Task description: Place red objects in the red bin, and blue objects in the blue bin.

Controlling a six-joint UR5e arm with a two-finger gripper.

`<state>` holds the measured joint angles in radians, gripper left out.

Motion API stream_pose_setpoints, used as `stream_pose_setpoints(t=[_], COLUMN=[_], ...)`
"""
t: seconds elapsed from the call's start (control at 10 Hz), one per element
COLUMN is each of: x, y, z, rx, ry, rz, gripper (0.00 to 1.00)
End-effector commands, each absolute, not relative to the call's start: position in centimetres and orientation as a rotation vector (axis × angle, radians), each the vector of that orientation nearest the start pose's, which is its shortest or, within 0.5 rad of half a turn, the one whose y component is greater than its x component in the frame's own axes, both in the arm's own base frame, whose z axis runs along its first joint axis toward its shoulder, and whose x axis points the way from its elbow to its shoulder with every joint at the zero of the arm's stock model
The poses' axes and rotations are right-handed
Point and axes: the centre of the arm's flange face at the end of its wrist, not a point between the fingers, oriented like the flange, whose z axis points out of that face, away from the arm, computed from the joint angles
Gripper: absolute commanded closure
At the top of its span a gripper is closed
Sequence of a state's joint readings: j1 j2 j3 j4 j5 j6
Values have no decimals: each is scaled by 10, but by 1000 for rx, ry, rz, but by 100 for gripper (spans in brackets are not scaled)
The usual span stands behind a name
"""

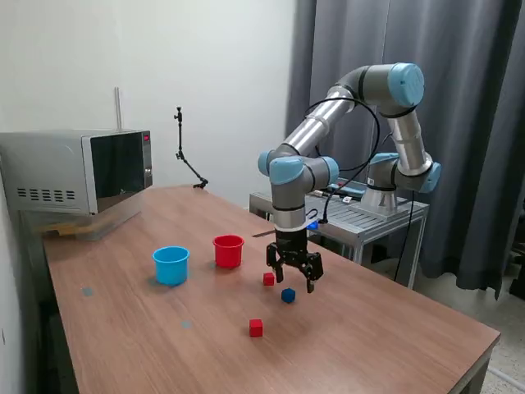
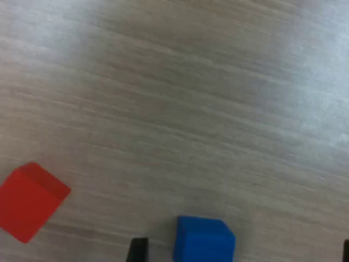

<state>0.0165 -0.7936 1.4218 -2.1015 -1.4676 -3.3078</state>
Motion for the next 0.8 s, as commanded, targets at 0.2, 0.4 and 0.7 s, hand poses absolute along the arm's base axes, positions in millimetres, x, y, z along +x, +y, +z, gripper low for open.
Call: stream_pose_setpoints(t=[0.2,0.4,0.7], x=[-701,-701,-702], y=[-159,-159,-159], z=[124,119,115], rx=[-2421,-2417,-2414], ry=[2010,2007,2005], rz=[-228,-235,-240], gripper=[0,0,0])
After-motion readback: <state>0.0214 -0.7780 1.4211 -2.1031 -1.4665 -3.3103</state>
